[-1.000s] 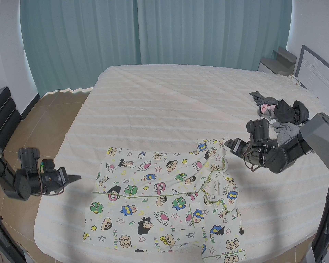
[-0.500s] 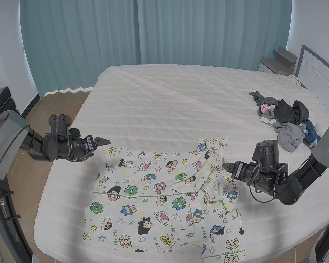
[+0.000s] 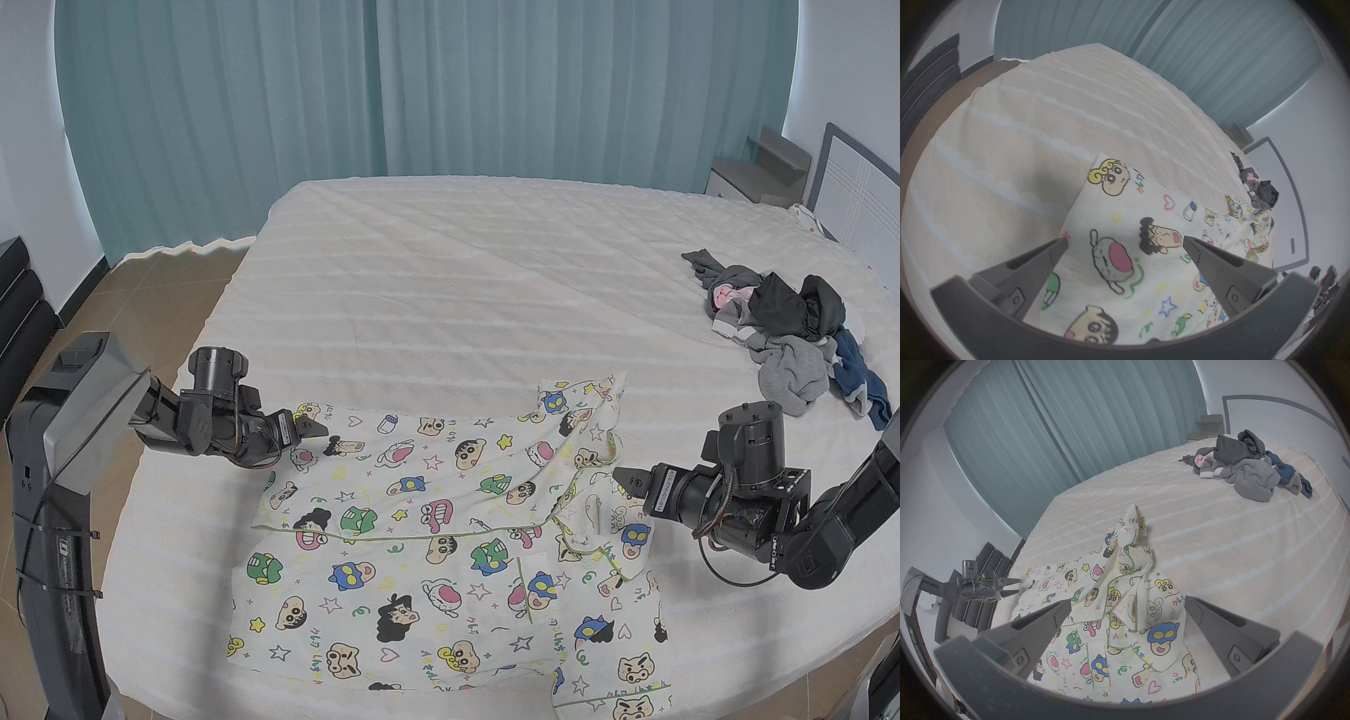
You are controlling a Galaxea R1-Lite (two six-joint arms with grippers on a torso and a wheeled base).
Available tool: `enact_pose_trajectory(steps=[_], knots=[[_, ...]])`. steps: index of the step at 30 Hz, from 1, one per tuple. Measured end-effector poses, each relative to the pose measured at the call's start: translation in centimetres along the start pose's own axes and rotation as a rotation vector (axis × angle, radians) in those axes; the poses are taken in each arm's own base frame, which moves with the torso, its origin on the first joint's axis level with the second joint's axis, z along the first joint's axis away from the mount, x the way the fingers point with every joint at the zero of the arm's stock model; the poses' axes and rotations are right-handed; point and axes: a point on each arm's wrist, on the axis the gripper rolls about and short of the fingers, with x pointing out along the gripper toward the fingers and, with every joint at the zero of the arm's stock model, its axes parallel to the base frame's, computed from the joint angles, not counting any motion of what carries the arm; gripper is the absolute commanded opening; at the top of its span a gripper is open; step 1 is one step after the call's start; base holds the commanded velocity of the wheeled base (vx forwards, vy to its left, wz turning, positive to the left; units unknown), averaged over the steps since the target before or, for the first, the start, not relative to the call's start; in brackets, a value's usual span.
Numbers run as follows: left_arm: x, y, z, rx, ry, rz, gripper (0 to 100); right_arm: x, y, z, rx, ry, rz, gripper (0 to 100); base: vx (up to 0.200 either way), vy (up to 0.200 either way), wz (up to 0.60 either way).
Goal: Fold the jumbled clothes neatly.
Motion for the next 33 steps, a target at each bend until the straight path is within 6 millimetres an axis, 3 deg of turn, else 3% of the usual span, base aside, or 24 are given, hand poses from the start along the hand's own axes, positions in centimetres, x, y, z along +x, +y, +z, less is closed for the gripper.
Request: enact_pose_trajectory(steps=[6,22,23,33], knots=[[1.2,0.3,0.2,0.007,-0.027,0.043,100,-0.2,-0.1,-0.2,0.0,0.006,0.0,100,0.0,0.0,0.0],[1.7,0.2,0.0,0.012,-0.026,0.048,100,-0.3,-0.3,-0.3,-0.001,0.012,-0.007,100,0.0,0.0,0.0],[2.0,0.2,-0.1,0.01,-0.02,0.048,0,-0.3,-0.4,-0.4,0.001,0.013,-0.009,100,0.0,0.0,0.0],[2.8,1.2,-0.6,-0.007,-0.009,0.071,0,-0.4,-0.7,-0.7,0.0,0.025,-0.02,100,0.0,0.0,0.0]])
